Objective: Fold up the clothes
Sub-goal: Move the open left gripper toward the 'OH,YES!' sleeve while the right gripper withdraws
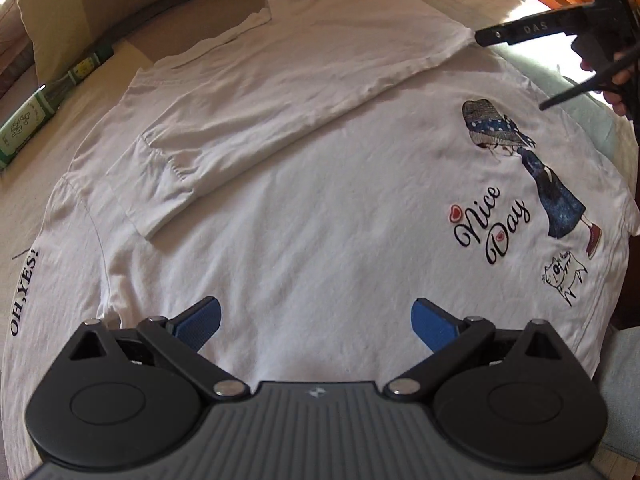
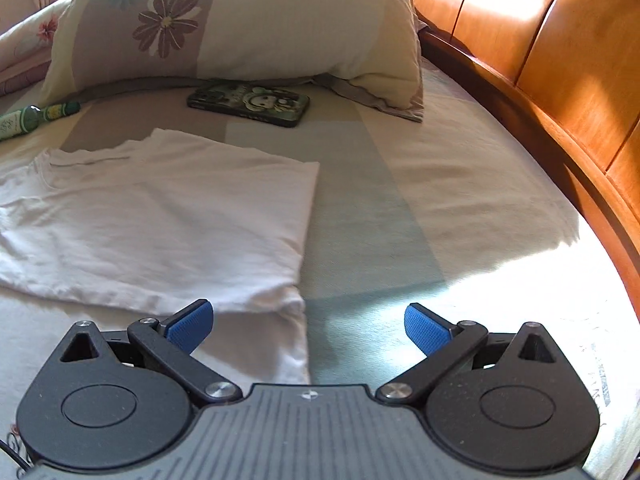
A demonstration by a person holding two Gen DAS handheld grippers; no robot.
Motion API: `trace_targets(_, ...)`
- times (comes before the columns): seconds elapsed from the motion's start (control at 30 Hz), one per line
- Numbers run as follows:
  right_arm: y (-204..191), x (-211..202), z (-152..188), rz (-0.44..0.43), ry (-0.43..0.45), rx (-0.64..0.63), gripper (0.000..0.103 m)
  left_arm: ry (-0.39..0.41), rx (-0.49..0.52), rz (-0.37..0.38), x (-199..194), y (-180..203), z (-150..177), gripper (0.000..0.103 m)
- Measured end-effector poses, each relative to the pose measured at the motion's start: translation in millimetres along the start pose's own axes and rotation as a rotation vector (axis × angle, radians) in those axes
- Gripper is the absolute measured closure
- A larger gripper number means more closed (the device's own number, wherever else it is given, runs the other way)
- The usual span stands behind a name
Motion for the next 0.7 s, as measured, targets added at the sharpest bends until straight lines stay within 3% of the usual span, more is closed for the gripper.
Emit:
trace_targets(0.2, 32.0, 15.4, -0.4, 0.022, 0.019, 0.0, 0.0, 0.035, -0.038, -0.038, 9.3, 11.8, -49.6, 0.002)
trace_targets(0.33, 24.6, 34.4, -4.2, -0.01, -0.004, -0.037, 0.0, 0.05, -0.043, -0.037, 20.7, 31.6, -77.4, 0.002)
trace_targets(0.53, 25.2, 46.2, 0.9, -0.037, -0.036, -0.07, 0.0, 0.046, 0.009, -0.025, 32.1, 66.9, -95.1, 0.002)
trace_targets(0.7, 29.5, 38.9, 12.4, -0.019, -0.085, -0.109, 0.0, 0.04, 0.049, -0.038, 36.1, 74.3, -98.5, 0.002)
Point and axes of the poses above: each gripper's, at about its wrist camera, not at the fingertips, and x roughly the way its jaws point, y to its right, z to its underside, the point moved 8 cm from there along x, roughly the way its jaws point, and after that the axes turned 6 degrees about -x, right-handed, at the moved point
